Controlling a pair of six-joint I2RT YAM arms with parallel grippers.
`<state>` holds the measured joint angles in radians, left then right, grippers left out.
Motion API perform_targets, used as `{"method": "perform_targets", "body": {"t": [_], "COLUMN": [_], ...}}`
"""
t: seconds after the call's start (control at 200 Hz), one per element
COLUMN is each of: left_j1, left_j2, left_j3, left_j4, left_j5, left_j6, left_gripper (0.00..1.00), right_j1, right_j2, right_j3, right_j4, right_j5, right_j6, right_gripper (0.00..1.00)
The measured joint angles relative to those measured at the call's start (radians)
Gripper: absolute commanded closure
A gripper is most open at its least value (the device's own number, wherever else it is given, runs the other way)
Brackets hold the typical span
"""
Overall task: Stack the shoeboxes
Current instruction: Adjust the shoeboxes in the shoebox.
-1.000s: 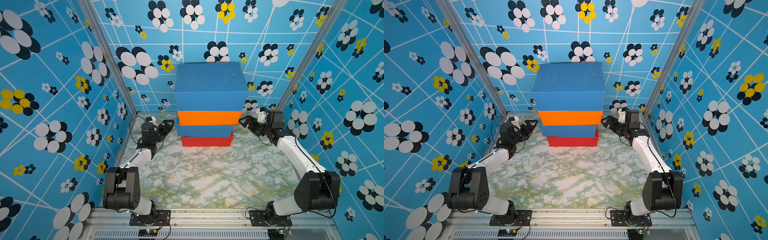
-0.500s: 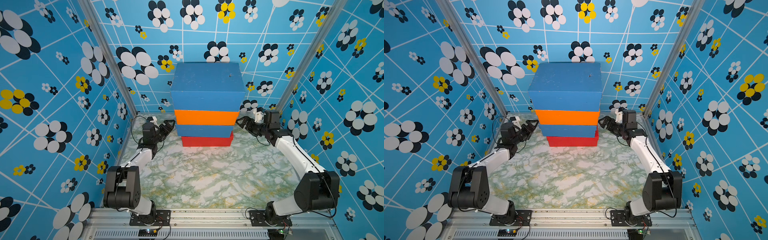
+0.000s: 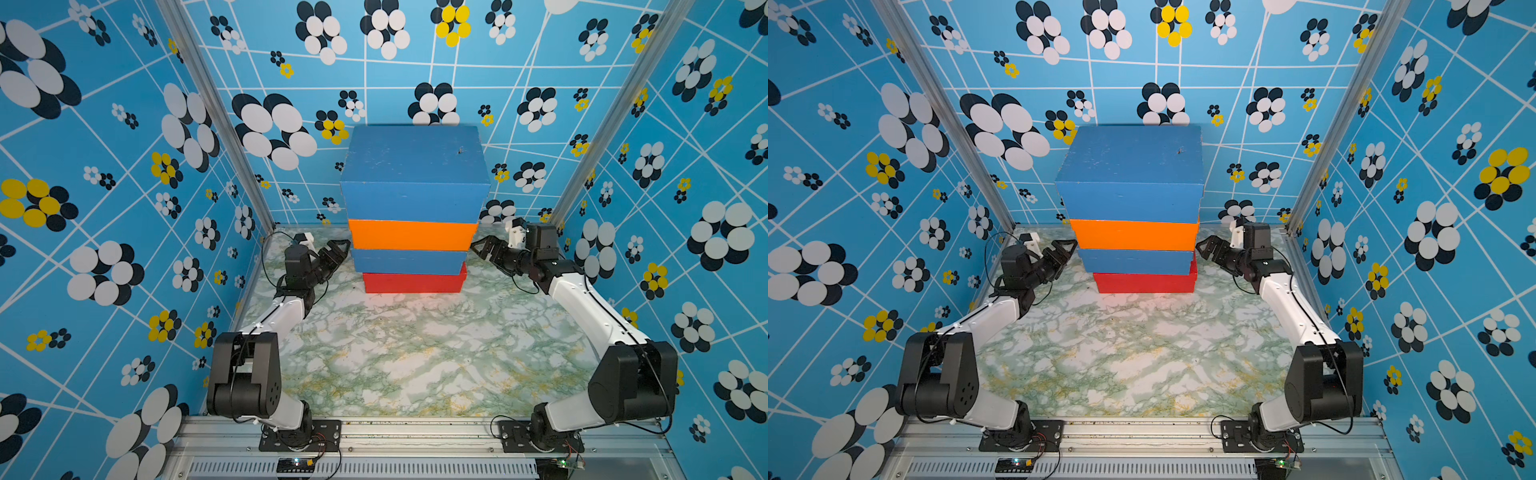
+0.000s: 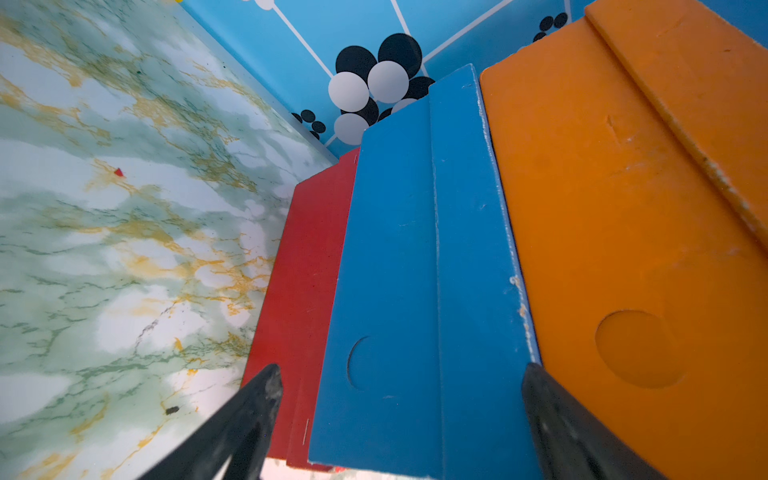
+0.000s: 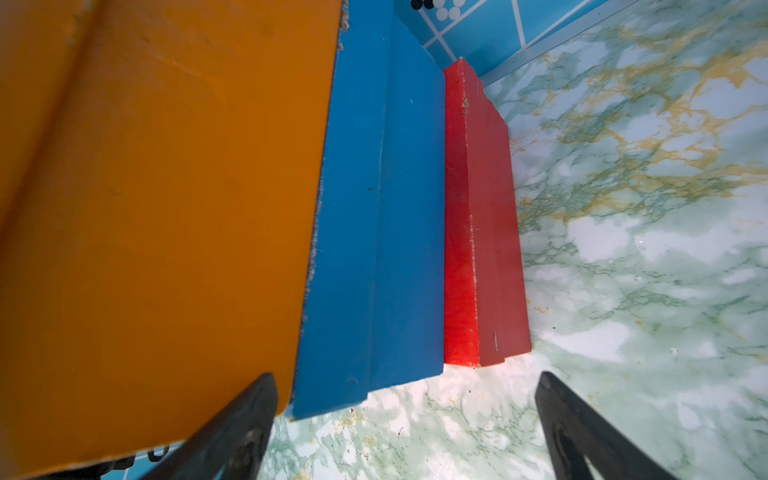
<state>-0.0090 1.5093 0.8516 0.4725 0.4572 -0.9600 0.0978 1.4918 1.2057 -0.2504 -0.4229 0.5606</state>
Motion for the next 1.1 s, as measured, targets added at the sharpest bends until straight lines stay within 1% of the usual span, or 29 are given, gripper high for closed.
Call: {"method": "perform_targets", "body": {"t": [0.155,0.305,0.59,0.885,1.1], "left_j1": [0.000,-0.001,-0.006,-0.031,-0.039], "left_j2": [0.000,0.000,0.000,0.000,0.000], "left_j3": [-0.006,-0.026,-0.034,-0.037,-0.045], "left_j4": [0.004,0.008,0.012,0.016,0.022], "left_j5": [0.000,0.000,-0.005,-0.012,-0.015], "left_j6": [0.000,0.000,0.000,0.000,0.000], "left_gripper": [0.09,0.09,0.09,0.09,0.09], "right_j1": [-0.008,-0.040,-0.062,-0.062,-0.062], "right_j2": [0.000,0.013,0.140,0.240,0.300], "right_j3": [-0.016,-0.036,-0.083,-0.083,-0.064], "right_j4": [-0.001,-0.001,0.003,0.037,0.040], "right_j5": [0.032,0.068,0.103,0.103,0.071], "right_j6": [0.000,0.000,0.000,0.000,-0.003], "right_gripper": [0.01,0.01,0.01,0.01,0.01]}}
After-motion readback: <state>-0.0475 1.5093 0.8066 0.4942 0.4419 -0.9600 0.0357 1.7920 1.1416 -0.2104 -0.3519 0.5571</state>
